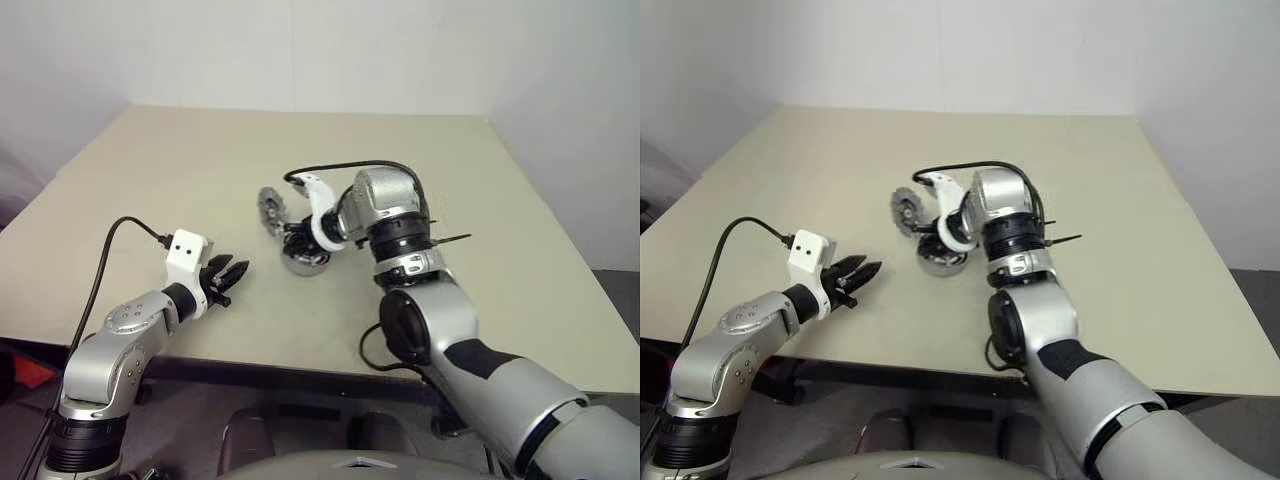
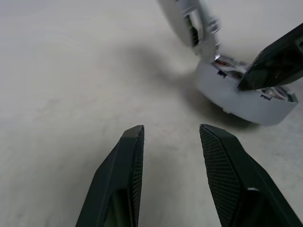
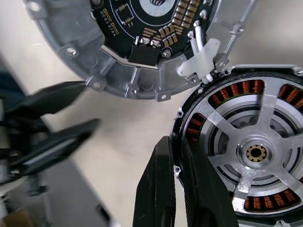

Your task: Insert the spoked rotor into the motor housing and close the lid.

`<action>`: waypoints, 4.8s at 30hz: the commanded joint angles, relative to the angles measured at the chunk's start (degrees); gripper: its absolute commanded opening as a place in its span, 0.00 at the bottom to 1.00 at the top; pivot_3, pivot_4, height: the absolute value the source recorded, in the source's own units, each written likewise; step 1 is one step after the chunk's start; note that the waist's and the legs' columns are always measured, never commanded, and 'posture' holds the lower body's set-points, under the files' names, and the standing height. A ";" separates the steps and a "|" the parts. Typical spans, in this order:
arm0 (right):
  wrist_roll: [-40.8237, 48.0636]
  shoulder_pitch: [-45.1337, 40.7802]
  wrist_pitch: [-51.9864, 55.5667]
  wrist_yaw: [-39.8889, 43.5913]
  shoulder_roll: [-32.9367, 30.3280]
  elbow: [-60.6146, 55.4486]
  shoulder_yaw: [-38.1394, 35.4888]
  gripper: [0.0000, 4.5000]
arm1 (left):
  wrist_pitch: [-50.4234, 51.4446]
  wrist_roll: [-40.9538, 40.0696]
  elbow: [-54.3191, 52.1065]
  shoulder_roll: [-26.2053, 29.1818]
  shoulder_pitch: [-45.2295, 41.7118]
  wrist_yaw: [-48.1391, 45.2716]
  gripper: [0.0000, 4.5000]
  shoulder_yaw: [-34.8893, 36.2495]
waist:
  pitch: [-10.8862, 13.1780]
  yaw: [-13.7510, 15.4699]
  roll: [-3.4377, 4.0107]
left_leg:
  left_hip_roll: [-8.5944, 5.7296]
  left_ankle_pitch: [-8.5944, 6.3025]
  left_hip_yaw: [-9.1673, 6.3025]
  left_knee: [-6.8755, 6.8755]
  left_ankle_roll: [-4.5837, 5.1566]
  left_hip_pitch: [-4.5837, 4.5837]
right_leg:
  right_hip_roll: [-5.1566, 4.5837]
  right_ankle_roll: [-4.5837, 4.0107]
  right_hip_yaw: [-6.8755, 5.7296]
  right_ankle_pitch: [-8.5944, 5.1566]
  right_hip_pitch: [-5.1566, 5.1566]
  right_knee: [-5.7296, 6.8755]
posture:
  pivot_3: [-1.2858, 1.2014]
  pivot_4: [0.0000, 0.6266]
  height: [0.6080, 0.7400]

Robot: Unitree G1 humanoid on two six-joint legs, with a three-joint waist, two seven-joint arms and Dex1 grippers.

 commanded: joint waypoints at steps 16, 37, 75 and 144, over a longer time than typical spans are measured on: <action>12.37 -1.18 -16.97 2.95 -4.11 2.80 9.15 0.99 | -0.05 -0.51 -1.17 1.18 -1.71 0.04 0.44 1.76 | -0.01 0.11 -0.01 | -0.03 0.06 0.00 -0.02 -0.10 0.12 | 0.00 0.11 0.02 -0.06 0.08 0.02 | 0.52 0.00 1.00; -7.00 2.37 -118.71 48.69 -27.51 19.46 39.59 0.99 | -0.69 0.35 2.29 1.94 -5.68 -1.77 0.44 0.45 | -0.08 -1.56 -0.14 | 0.07 -0.55 -0.02 1.09 0.96 -0.27 | -0.08 -0.08 -0.04 0.03 0.23 0.16 | 0.52 0.00 1.00; -29.82 -3.13 -132.89 33.40 -20.50 36.50 48.34 0.99 | 13.23 -9.79 -5.26 11.13 -1.35 -4.66 0.44 4.81 | -0.05 -2.01 -0.09 | 0.09 -0.65 -0.01 1.12 1.14 -0.22 | -0.06 -0.11 -0.05 0.03 0.25 0.18 | 0.52 0.00 1.00; -37.20 -8.24 -142.69 28.85 -21.70 33.65 54.77 0.99 | 9.53 -5.74 -5.65 7.65 -0.87 -2.19 0.44 0.90 | -0.04 -3.02 -0.08 | 0.04 -0.71 -0.05 1.12 1.23 -0.31 | -0.05 -0.16 -0.03 0.03 0.20 0.16 | 0.52 0.00 1.00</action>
